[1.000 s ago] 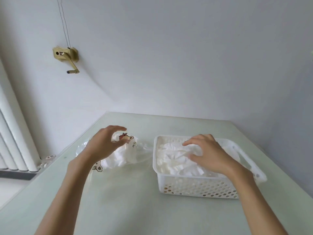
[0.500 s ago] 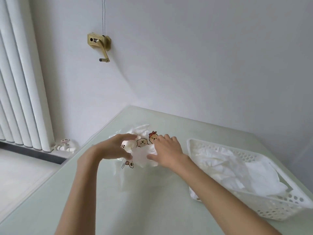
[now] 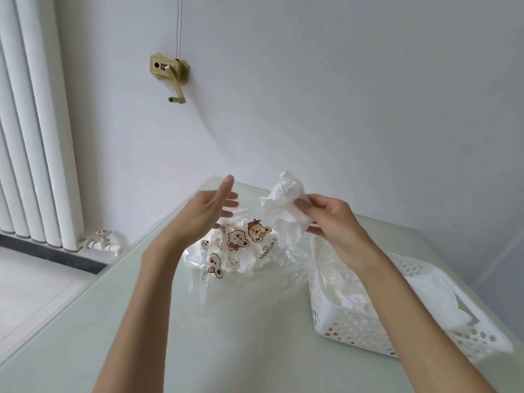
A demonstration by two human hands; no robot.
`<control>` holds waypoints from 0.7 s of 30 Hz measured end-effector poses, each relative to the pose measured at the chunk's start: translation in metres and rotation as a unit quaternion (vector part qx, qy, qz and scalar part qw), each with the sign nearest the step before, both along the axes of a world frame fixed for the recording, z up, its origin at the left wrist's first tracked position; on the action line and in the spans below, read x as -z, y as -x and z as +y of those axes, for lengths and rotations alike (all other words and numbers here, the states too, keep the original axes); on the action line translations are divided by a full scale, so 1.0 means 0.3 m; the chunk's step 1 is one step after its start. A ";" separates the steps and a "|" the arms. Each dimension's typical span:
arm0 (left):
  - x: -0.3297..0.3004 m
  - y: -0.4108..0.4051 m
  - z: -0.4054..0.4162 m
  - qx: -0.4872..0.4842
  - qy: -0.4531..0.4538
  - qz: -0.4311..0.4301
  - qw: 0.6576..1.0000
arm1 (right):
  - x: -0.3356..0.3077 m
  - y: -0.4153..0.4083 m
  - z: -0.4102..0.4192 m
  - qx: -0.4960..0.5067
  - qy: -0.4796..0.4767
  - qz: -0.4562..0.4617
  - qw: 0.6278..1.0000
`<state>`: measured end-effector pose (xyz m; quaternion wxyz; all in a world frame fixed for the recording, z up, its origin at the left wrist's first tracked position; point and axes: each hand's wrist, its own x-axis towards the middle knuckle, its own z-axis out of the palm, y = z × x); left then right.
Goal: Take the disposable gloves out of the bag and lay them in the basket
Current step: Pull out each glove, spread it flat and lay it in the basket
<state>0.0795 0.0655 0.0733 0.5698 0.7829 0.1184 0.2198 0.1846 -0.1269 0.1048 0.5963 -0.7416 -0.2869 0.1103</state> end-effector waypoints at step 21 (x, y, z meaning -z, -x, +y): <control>-0.047 -0.099 -0.354 0.137 -0.218 -0.089 0.962 | 0.083 0.018 -0.345 0.072 -0.086 0.128 0.985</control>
